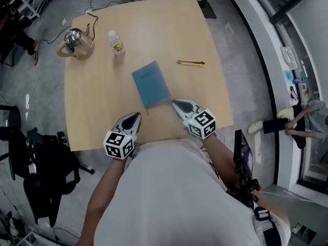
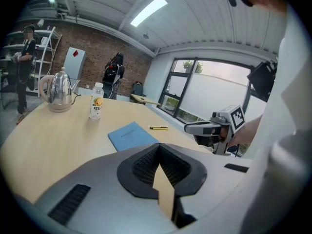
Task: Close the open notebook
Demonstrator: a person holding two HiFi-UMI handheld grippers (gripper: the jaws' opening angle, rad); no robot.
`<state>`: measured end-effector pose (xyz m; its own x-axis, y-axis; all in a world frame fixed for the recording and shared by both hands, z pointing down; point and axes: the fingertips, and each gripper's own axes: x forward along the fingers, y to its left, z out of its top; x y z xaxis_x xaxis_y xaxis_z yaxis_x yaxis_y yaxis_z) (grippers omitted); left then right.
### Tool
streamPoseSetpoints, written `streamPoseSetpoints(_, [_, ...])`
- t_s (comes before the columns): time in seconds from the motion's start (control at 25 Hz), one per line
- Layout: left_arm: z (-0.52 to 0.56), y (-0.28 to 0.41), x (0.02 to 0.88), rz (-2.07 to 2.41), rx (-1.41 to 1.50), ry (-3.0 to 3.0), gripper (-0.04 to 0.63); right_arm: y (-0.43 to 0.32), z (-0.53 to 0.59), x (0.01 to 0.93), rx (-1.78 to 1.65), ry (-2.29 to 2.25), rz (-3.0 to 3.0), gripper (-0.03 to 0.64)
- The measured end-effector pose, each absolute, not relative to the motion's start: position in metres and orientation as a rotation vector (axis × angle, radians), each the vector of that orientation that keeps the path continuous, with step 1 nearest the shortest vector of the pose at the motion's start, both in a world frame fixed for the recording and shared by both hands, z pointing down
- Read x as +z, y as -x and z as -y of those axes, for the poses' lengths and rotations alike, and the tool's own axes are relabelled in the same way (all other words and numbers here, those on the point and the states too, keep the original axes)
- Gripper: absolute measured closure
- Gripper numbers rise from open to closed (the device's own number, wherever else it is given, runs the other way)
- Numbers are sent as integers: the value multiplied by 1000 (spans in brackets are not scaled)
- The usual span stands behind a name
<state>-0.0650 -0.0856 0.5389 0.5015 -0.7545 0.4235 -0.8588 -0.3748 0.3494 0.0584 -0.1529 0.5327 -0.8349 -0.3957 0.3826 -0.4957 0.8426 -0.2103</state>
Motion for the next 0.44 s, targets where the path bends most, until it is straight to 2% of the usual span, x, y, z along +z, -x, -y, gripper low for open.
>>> streamPoseSetpoints(0.44, [86, 60, 538, 1321, 259, -2220, 589, -58, 151, 531, 444, -658, 2700, 600])
